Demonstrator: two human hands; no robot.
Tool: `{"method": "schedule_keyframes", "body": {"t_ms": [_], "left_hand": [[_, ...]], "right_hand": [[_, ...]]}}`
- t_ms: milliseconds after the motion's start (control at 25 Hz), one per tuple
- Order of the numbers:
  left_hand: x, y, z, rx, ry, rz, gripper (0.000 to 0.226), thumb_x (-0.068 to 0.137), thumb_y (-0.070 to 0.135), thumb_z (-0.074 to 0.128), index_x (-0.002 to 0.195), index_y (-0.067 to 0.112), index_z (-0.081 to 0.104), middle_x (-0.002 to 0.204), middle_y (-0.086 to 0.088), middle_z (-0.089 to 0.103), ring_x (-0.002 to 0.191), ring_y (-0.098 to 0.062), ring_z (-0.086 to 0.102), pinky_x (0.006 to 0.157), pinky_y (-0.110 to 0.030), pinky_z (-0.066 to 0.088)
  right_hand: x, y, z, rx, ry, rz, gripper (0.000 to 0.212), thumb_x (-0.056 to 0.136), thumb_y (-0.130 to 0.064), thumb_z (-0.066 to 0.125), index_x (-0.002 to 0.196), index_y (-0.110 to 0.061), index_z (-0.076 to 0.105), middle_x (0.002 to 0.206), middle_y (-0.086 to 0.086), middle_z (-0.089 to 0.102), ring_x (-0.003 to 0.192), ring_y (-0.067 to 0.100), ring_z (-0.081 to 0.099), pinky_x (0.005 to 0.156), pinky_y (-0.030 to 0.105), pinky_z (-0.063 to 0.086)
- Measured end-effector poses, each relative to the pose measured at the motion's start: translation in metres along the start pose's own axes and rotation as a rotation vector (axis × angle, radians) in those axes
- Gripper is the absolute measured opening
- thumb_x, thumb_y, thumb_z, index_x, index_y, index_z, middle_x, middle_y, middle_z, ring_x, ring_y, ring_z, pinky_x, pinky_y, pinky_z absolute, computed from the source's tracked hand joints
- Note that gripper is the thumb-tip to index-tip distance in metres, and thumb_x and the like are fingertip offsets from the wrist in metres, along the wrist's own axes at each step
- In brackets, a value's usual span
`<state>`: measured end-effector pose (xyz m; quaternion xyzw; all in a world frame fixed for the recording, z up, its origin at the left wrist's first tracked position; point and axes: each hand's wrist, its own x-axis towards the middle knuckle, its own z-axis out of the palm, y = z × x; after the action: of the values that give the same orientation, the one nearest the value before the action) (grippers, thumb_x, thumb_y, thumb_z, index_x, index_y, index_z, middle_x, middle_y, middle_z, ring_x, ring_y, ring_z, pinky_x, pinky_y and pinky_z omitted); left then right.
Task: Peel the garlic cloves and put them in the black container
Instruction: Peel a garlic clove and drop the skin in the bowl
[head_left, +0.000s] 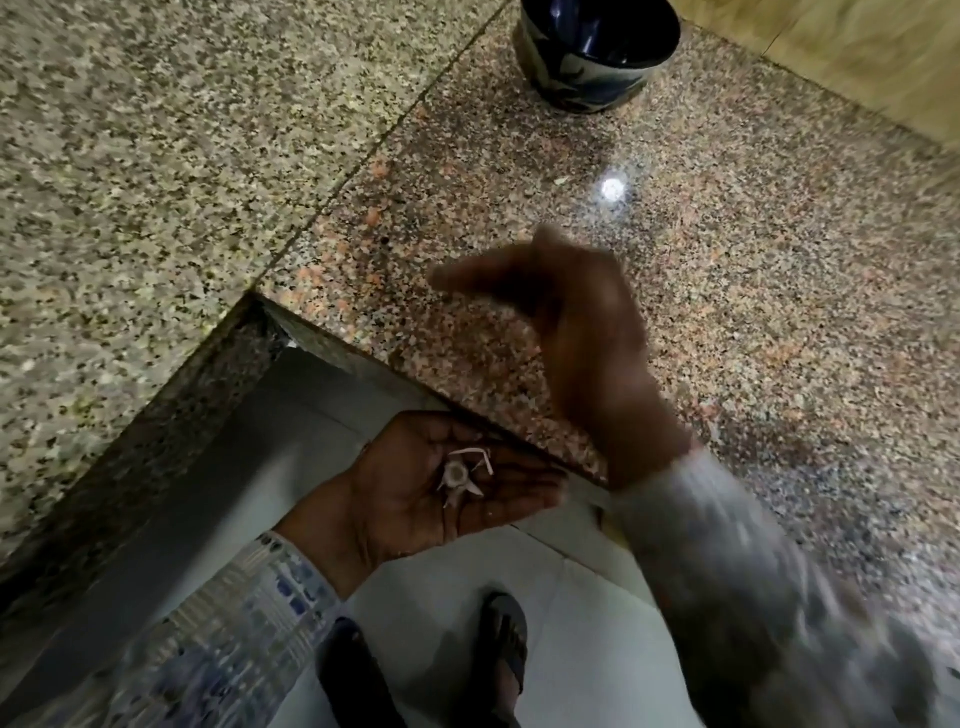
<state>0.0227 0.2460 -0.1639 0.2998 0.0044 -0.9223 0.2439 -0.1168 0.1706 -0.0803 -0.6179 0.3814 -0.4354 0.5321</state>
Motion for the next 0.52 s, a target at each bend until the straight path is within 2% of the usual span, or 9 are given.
{"method": "schedule_keyframes", "body": {"t_ms": [80,160,240,320,400,440,480,520], "left_hand": [[0.003,0.002,-0.005,-0.021,-0.07,-0.026,0.055,0.088,0.017,0.051,0.124,-0.024,0.058,0.129,-0.039,0.06,0.116,-0.05,0.065,0.103,-0.05,0.052],[0.004,0.003,-0.004,-0.007,-0.043,0.002,0.052,0.09,0.019,0.047,0.118,-0.022,0.064,0.123,-0.037,0.065,0.111,-0.048,0.068,0.1,-0.049,0.054],[0.003,0.002,-0.001,0.011,0.011,0.038,0.05,0.095,0.021,0.041,0.111,-0.015,0.071,0.118,-0.032,0.07,0.107,-0.044,0.071,0.097,-0.049,0.056],[-0.003,0.001,0.0,-0.003,0.033,0.089,0.046,0.098,0.027,0.043,0.11,-0.002,0.076,0.118,-0.022,0.073,0.109,-0.037,0.072,0.093,-0.049,0.06],[0.0,0.0,0.006,-0.078,0.075,0.092,0.05,0.104,0.042,0.038,0.108,0.016,0.08,0.117,-0.004,0.075,0.11,-0.019,0.073,0.085,-0.038,0.063],[0.004,0.0,0.01,-0.113,0.041,0.103,0.052,0.105,0.047,0.034,0.106,0.026,0.081,0.115,0.007,0.076,0.107,-0.008,0.072,0.084,-0.028,0.061],[0.008,-0.001,0.013,-0.135,0.03,0.136,0.053,0.106,0.047,0.03,0.108,0.032,0.08,0.114,0.014,0.075,0.105,-0.001,0.071,0.085,-0.02,0.058],[0.012,-0.001,0.009,-0.155,0.029,0.166,0.053,0.109,0.042,0.028,0.114,0.03,0.079,0.118,0.012,0.075,0.107,-0.003,0.071,0.088,-0.02,0.058]], "right_hand": [[0.044,-0.007,0.003,0.081,0.087,0.145,0.064,0.113,-0.029,0.024,0.087,0.001,0.075,0.094,0.023,0.077,0.094,0.038,0.075,0.095,0.051,0.057],[0.047,-0.001,0.016,-0.008,0.008,0.117,0.064,0.114,-0.023,0.027,0.083,0.01,0.073,0.084,0.024,0.076,0.082,0.04,0.074,0.081,0.047,0.061],[0.015,0.009,0.028,-0.072,-0.065,0.096,0.058,0.113,-0.015,0.033,0.082,0.013,0.072,0.079,0.023,0.075,0.072,0.037,0.073,0.067,0.041,0.059],[-0.014,0.01,0.03,-0.073,-0.087,0.037,0.054,0.11,-0.015,0.036,0.082,0.009,0.075,0.079,0.019,0.076,0.071,0.034,0.073,0.069,0.044,0.057],[-0.04,0.012,0.036,-0.091,-0.143,0.016,0.05,0.108,-0.017,0.037,0.083,-0.004,0.079,0.083,0.009,0.078,0.077,0.028,0.075,0.075,0.045,0.058],[-0.049,0.01,0.037,-0.098,-0.171,0.053,0.049,0.109,-0.012,0.038,0.083,-0.016,0.08,0.083,-0.003,0.078,0.08,0.017,0.076,0.076,0.037,0.06],[-0.052,0.006,0.031,-0.115,-0.142,0.091,0.052,0.109,-0.004,0.039,0.081,-0.026,0.078,0.081,-0.015,0.077,0.082,0.003,0.075,0.076,0.023,0.059],[-0.046,0.001,0.02,-0.135,-0.062,0.104,0.056,0.108,0.002,0.038,0.079,-0.028,0.075,0.08,-0.021,0.075,0.083,-0.004,0.072,0.078,0.015,0.056]]}}
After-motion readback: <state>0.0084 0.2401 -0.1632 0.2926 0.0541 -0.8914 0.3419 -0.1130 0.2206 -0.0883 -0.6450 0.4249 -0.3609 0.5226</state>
